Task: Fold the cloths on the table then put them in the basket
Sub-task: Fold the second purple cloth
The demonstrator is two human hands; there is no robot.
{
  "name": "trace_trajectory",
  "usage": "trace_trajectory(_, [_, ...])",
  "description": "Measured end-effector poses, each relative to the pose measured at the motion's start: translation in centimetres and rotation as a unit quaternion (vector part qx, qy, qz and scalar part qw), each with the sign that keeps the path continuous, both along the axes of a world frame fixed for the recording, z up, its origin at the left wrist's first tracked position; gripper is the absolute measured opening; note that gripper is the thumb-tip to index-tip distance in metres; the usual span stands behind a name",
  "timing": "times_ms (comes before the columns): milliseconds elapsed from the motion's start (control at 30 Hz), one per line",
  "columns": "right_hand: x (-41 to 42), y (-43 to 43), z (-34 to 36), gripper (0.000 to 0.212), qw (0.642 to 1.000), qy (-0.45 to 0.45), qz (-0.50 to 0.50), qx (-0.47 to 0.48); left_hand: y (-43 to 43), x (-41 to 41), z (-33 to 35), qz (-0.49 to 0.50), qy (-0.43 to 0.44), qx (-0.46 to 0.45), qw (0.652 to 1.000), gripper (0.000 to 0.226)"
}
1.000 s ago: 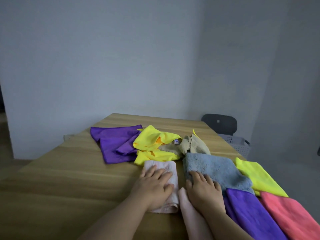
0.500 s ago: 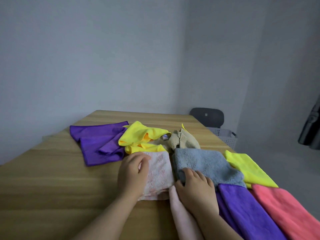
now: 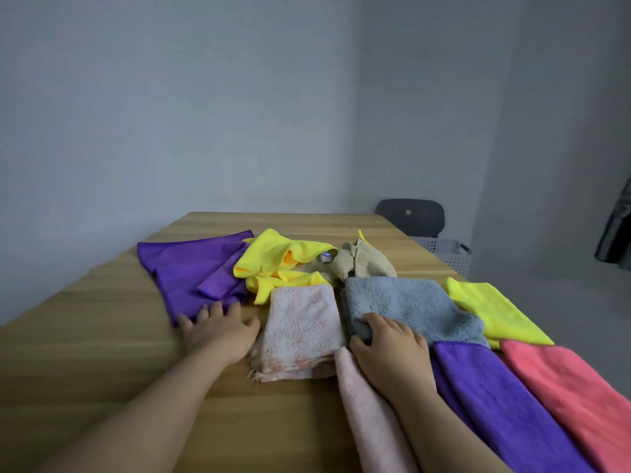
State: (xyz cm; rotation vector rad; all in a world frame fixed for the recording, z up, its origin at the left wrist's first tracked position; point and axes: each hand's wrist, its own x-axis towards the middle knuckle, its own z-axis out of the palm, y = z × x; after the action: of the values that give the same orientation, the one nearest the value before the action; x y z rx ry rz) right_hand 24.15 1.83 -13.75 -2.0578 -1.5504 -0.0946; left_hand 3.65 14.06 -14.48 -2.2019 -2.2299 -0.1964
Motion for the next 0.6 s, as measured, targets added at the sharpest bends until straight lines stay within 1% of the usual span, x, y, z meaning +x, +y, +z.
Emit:
trace_trajectory(100, [0.1, 0.0, 0.1, 0.033, 1.000, -0.003, -0.004, -0.013, -1.6, -1.6, -0.1, -0.002, 0.006, -0.002, 1.000, 0.058])
trace_trajectory(233, [-0.6, -0.9, 0.8, 0.036, 0.999, -0.016, -0.018, -0.026, -5.4, -4.2, -0.4, -0.010, -0.012, -0.005, 1.000, 0.056])
trace_trajectory(300, [-1.6, -1.7, 2.0, 0.040, 0.999, 0.003, -0.036, 0.004, -7.1, -6.2, -0.6, -0.013, -0.017, -0.005, 1.000, 0.056])
trace_trajectory(367, [-3.2, -3.1, 3.1, 0.041, 0.997, 0.029, -0.047, 0.061, -8.7, -7.6, -1.0, -0.017, -0.019, -0.002, 1.000, 0.056])
trace_trajectory(400, [-4.2, -3.7, 3.7, 0.040, 0.995, 0.033, -0.038, 0.084, -9.5, -8.0, -1.1, -0.021, -0.026, 0.002, 0.999, 0.056])
trace_trajectory(467, [-7.2, -5.7, 4.6, 0.038, 0.994, 0.035, 0.011, 0.105, -11.8, -9.0, -0.7, -0.031, -0.037, 0.015, 0.999, 0.055])
trace_trajectory(533, [-10.6, -7.5, 4.4, 0.038, 0.991, 0.032, 0.075, 0.105, -13.9, -9.7, -0.6, -0.044, -0.044, 0.025, 0.998, 0.053])
trace_trajectory(600, [-14.2, -9.8, 3.2, 0.035, 0.987, 0.045, 0.132, 0.081, -16.6, -11.0, -0.5, -0.065, -0.043, 0.030, 0.997, 0.052])
